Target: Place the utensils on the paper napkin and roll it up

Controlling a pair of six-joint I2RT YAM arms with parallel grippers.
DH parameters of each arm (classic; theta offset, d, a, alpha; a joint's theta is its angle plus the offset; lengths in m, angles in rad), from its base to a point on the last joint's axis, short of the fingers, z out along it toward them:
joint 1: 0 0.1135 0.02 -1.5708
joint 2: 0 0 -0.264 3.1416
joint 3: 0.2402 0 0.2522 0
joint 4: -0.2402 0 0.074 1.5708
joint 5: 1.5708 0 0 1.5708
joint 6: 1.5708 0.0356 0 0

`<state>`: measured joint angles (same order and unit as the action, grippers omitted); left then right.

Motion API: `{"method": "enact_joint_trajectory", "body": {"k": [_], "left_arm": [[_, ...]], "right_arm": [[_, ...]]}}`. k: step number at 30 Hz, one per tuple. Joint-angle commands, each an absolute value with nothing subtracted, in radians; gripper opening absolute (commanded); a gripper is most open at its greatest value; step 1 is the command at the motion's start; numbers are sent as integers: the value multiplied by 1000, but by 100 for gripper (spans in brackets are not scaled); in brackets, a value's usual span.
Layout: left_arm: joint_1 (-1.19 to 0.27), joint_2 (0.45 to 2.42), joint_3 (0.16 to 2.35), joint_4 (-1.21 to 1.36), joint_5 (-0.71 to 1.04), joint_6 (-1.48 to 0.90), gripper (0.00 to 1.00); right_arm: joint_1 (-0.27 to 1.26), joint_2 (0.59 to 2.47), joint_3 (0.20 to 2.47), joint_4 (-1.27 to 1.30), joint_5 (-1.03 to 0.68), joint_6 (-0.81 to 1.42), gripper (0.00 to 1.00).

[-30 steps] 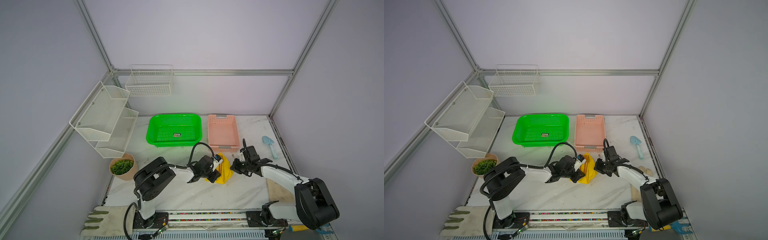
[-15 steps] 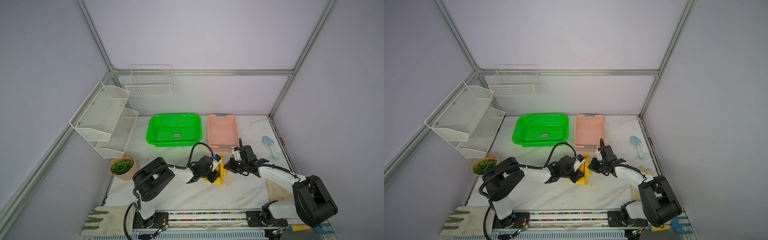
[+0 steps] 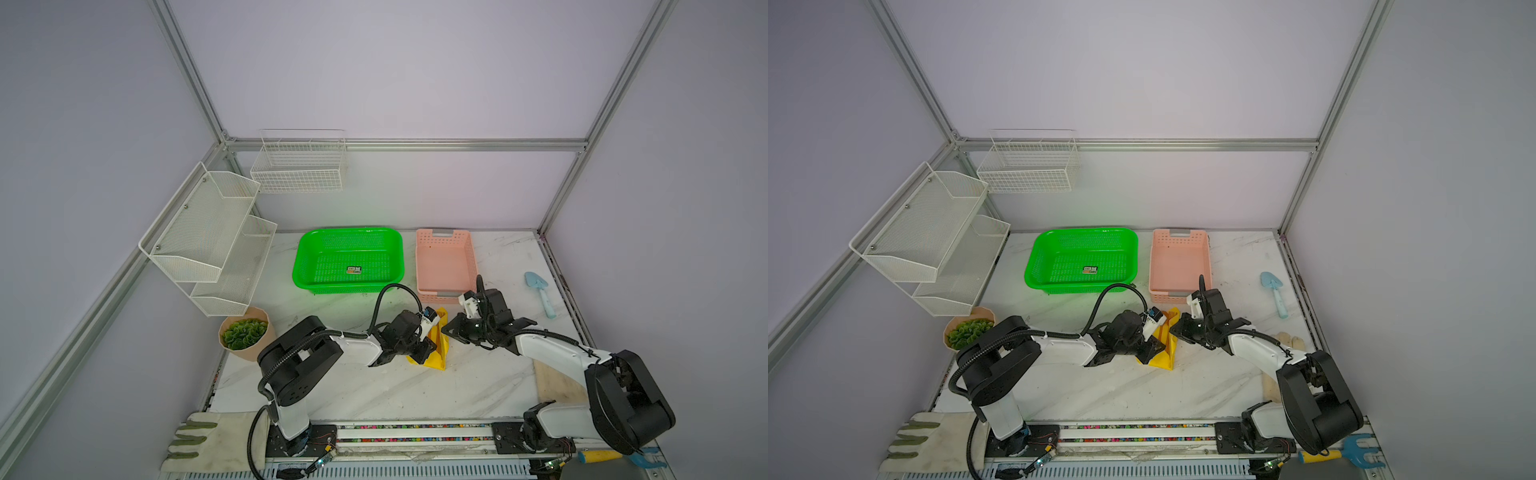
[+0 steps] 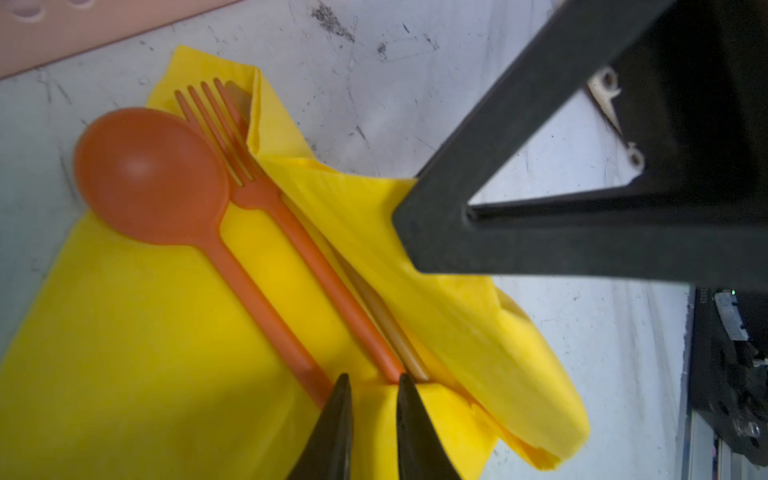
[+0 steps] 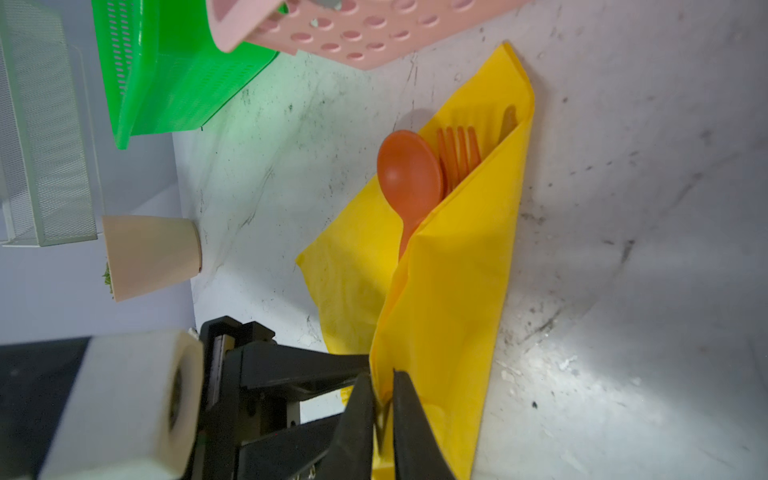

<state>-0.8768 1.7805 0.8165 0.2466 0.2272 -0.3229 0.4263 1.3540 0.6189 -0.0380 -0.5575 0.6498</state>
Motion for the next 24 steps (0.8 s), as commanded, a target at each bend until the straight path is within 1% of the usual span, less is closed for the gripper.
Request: {"method": "enact_joint_trajectory", "body": {"k": [1,4,15,22,24], "left_arm": [[-864,1738,779,287,224,-330,21],[-860,1737,773,298,226,-333,21],[-838,1683,738,301,221,-347,22],[-808,1638,716,291,227,-350,24],[-804,1625,707,296,239,-354,26]], "right_arm": [[434,1368,607,1,-589,674,15],[438,1418,609,10,-605,676,15],[463,1483,620,70,-617,696,15],[468,1507,626,82,-629,694,24],[469,1511,626,87,-634,697,30]]}}
